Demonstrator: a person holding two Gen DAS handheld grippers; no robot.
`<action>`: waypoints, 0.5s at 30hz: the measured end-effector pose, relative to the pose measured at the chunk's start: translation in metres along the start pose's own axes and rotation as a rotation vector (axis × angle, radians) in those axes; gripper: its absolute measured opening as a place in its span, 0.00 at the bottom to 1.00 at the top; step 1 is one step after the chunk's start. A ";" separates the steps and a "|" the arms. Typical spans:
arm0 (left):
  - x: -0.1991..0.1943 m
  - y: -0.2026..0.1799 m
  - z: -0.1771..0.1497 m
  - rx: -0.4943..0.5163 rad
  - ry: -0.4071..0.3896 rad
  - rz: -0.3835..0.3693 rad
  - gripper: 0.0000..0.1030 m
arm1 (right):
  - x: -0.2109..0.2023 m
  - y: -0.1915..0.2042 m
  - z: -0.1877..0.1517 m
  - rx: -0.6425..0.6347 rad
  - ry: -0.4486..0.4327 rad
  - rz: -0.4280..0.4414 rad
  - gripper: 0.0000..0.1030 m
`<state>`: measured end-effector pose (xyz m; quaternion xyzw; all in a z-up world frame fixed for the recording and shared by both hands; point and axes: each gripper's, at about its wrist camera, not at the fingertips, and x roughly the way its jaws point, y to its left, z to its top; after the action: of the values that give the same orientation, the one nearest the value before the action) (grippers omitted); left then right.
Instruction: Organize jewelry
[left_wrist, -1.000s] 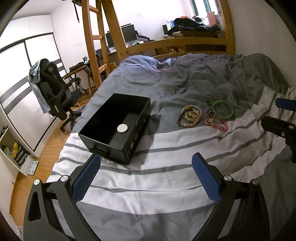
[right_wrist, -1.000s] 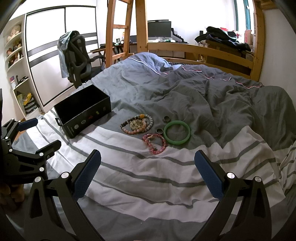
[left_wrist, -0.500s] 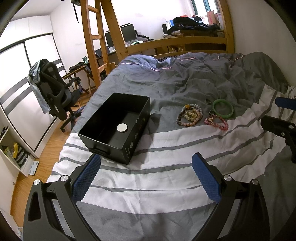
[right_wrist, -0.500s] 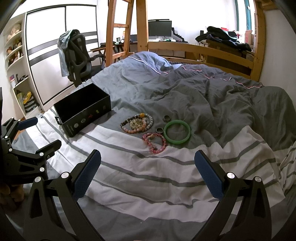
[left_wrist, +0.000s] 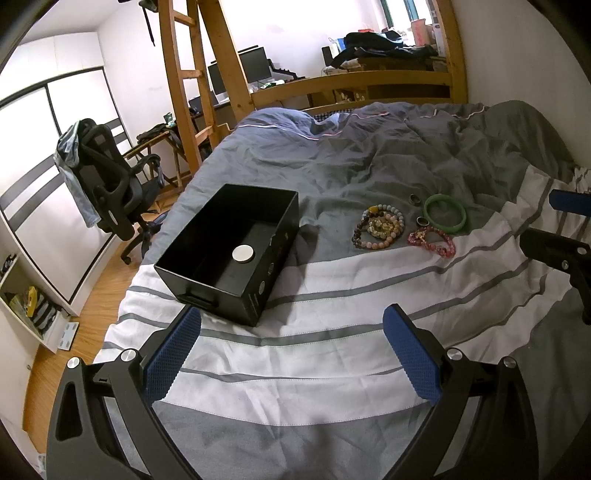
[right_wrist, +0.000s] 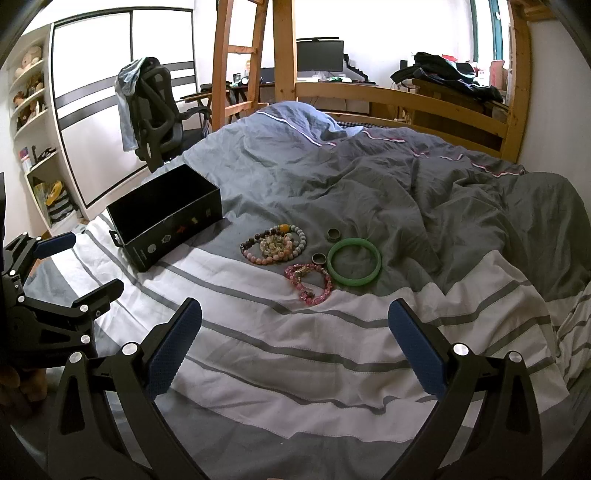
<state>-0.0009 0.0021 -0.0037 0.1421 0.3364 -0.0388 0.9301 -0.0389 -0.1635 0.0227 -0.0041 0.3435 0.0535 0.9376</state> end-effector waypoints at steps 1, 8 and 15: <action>0.000 0.000 0.000 0.000 0.001 0.000 0.95 | 0.000 0.000 0.000 0.000 0.000 0.000 0.97; 0.000 0.000 -0.001 0.004 0.001 0.001 0.95 | 0.000 0.000 0.000 -0.001 0.001 -0.001 0.97; 0.000 -0.001 0.000 0.005 0.003 0.002 0.95 | 0.001 0.001 0.000 -0.002 0.003 -0.002 0.97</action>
<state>-0.0013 0.0012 -0.0041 0.1447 0.3374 -0.0385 0.9294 -0.0385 -0.1627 0.0224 -0.0054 0.3448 0.0529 0.9372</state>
